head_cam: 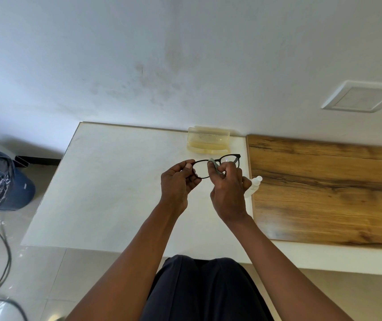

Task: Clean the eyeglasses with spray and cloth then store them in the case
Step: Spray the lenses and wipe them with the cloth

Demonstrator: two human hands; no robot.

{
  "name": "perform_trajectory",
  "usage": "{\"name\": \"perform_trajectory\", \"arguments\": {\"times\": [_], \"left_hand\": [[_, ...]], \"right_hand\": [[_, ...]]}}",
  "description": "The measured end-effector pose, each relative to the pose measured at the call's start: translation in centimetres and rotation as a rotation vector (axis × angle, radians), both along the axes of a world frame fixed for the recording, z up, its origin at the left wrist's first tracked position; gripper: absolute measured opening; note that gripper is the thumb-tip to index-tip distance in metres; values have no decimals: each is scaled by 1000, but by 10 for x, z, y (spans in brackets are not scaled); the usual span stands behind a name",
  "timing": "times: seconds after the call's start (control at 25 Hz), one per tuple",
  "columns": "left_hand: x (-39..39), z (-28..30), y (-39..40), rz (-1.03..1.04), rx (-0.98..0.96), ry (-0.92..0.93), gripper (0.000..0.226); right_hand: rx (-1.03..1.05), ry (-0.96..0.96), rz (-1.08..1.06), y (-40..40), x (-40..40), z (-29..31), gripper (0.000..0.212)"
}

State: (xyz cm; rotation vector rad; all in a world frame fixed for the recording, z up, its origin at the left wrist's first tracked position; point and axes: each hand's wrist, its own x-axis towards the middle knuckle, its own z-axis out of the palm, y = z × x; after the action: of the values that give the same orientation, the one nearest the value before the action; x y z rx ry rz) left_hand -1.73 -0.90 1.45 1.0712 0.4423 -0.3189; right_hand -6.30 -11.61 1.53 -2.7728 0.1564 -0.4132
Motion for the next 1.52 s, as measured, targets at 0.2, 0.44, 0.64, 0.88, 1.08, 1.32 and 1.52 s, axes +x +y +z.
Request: {"name": "perform_trajectory", "arguments": {"times": [0.2,0.44,0.64,0.88,1.08,1.32,1.52], "left_hand": [[-3,0,-2,-8,-23,-6,21],[-5,-1,-1,4,-39,1,21],[-3,-1,0,18,-31,13,19],[-2,0,1,11,-9,21,19],[-3,0,0,6,-9,19,19],[-5,0,1,-5,-22,-7,20],[-4,0,1,24,-37,4,18]], "right_hand": [[17,56,53,11,5,-3,50],[-78,-82,74,17,-9,-3,55],[-189,-124,97,6,-19,-10,62],[-111,-75,31,-3,-17,-11,69],[-9,-14,12,4,-1,-2,56],[18,26,73,16,2,-1,48],[-69,-67,91,20,-6,0,56]]}}
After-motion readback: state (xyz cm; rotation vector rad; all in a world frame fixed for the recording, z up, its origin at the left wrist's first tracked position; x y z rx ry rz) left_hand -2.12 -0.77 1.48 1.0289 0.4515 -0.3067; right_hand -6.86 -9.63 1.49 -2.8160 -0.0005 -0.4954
